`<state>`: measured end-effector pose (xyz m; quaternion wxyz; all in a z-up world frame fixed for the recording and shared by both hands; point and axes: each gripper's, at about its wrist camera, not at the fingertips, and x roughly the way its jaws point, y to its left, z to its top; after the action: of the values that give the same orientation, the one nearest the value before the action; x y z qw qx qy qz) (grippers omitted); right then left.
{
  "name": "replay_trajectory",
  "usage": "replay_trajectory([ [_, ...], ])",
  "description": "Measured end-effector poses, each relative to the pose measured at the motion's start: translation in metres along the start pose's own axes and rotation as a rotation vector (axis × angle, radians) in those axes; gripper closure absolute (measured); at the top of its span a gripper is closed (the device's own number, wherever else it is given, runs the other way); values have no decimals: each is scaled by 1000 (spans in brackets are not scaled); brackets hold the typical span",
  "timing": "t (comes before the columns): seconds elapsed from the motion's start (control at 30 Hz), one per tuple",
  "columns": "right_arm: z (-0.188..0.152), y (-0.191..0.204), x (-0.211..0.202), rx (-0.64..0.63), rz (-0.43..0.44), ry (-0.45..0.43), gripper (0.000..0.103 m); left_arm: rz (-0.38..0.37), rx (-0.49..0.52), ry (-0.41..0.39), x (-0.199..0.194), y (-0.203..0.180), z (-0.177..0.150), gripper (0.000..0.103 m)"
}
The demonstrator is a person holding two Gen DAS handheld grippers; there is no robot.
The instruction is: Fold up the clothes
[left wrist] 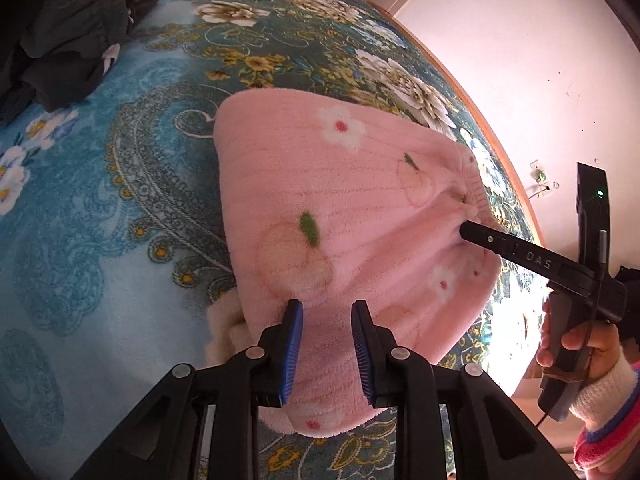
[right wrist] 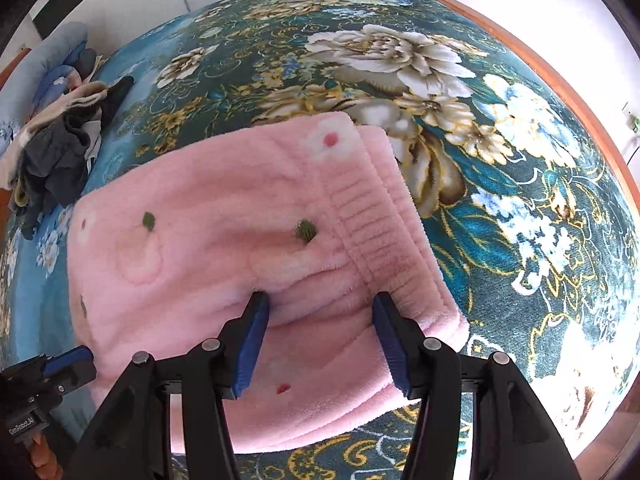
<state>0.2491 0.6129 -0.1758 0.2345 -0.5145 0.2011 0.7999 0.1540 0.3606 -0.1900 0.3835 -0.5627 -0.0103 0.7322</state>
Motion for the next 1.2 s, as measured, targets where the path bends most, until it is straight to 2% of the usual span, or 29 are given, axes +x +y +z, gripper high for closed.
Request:
replay_trajectory([
  [0.07,-9,5,-13,3,8,-29,47,35,2,-74,-8,-2,-14,63],
  [0.13,-24,11,-19,5,9,-31,47,64,22,-121,-11,-6,-31,57],
  [0.2,-43,14,-21,8,0,-28,46,89,56,-119,-9,-9,-47,56],
  [0.27,-63,15,-19,5,-14,-21,36,108,70,-108,-2,-14,-55,56],
  [0.3,-72,15,-17,5,-21,-14,34,110,65,-110,0,-16,-58,56],
  [0.4,-99,10,-8,29,-45,19,33,120,45,-113,3,-17,-63,49],
  [0.5,-120,7,7,47,-83,59,30,137,28,-83,11,-13,-68,45],
  [0.63,-130,10,16,50,-120,28,25,157,12,-57,22,-6,-70,41],
  [0.83,-130,19,18,30,-144,-65,24,175,7,-50,31,1,-70,31],
  [0.93,-133,21,19,36,-156,-102,14,187,5,-34,36,3,-71,25],
  [1.03,-139,23,21,44,-160,-134,11,196,24,-20,40,1,-72,23],
  [1.2,-147,28,23,50,-163,-173,6,213,56,3,47,-3,-73,13],
])
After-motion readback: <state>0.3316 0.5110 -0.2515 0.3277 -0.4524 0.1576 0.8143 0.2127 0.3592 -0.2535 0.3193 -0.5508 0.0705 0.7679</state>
